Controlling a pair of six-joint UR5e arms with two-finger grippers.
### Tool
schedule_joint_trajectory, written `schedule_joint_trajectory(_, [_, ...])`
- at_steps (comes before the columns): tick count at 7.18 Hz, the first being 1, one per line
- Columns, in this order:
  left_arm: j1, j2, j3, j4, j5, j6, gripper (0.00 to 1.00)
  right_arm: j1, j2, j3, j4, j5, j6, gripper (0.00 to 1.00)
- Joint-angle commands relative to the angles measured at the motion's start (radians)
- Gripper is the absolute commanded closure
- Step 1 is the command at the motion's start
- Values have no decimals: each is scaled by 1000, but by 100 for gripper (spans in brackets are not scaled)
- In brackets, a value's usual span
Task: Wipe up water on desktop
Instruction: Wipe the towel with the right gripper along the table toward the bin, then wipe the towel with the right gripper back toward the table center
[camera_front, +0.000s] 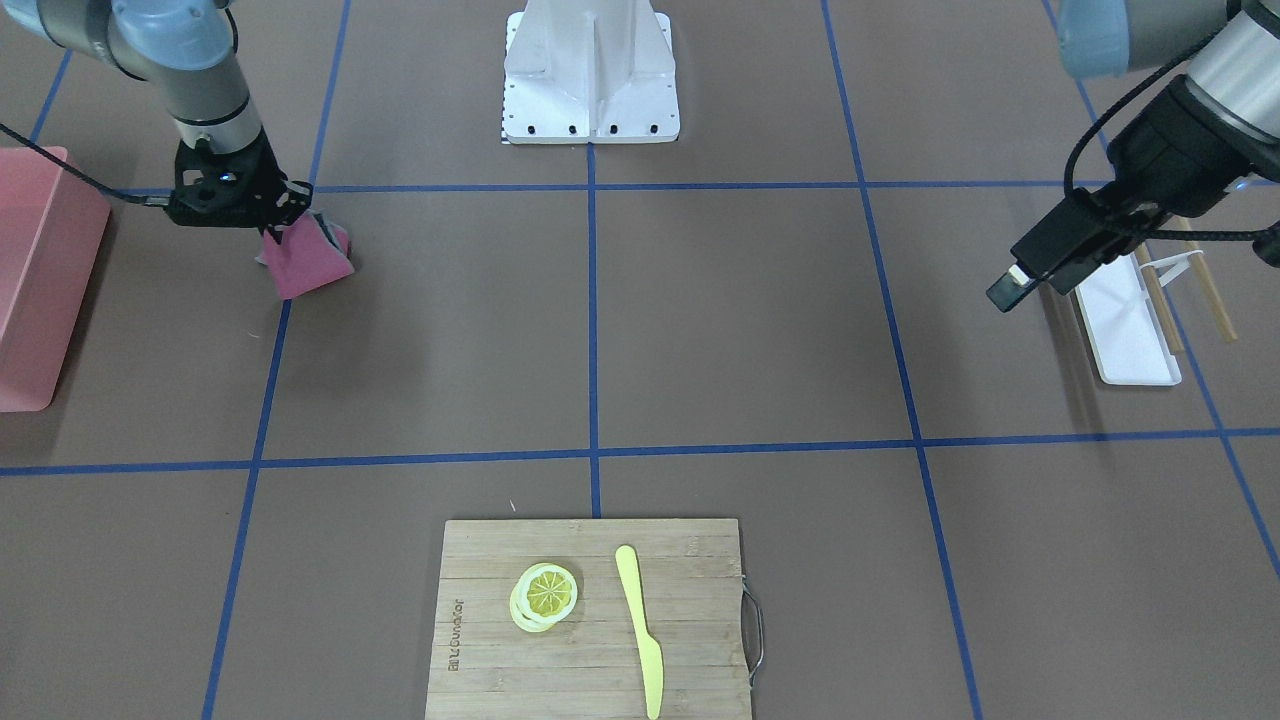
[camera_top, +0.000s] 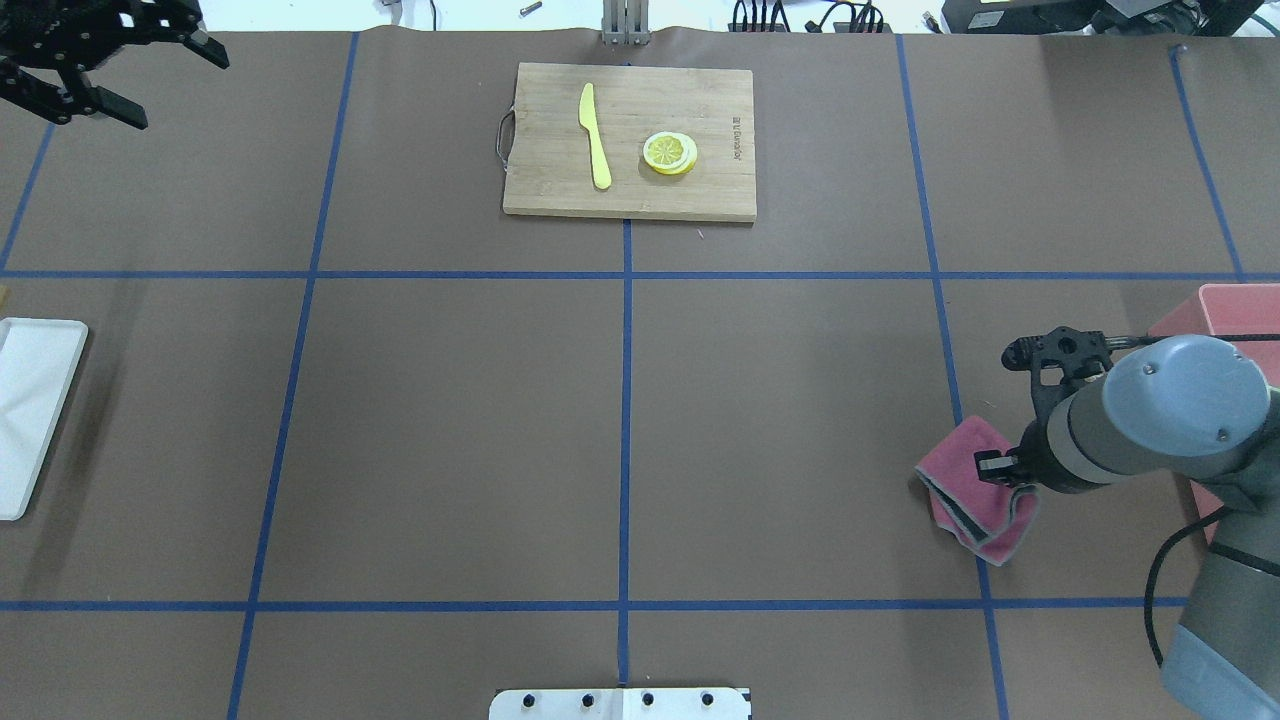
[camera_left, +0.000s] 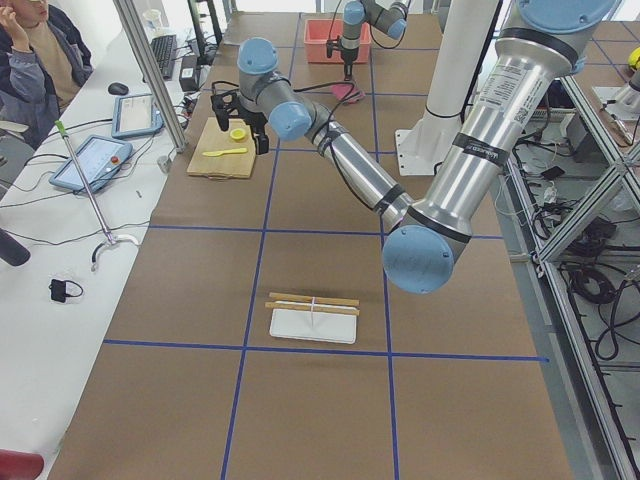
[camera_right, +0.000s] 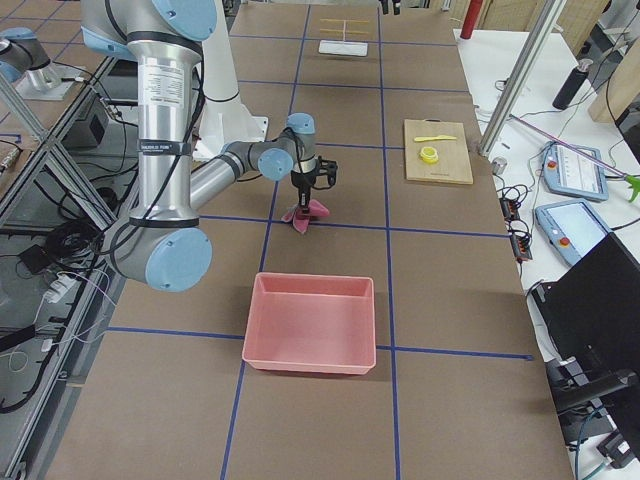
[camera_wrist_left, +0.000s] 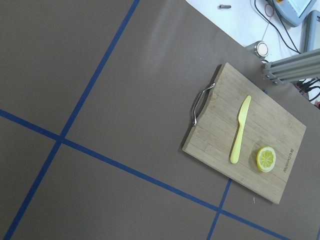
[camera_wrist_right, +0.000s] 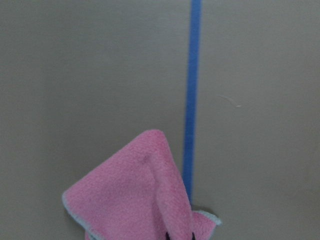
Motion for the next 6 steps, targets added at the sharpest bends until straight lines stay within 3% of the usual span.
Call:
schedule_joint_trajectory(1, [-74, 124, 8, 6, 5, 364, 3, 38, -35, -11, 0, 18, -58, 100])
schedule_joint_trajectory(3, [-163, 217, 58, 25, 55, 783, 3, 26, 99, -60, -2, 28, 65, 100])
schedule_joint_trajectory(4, [-184, 224, 69, 73, 66, 906, 3, -13, 205, -108, -11, 34, 133, 100])
schedule_joint_trajectory(6, [-213, 224, 77, 105, 66, 969, 3, -107, 385, -150, -41, 33, 258, 100])
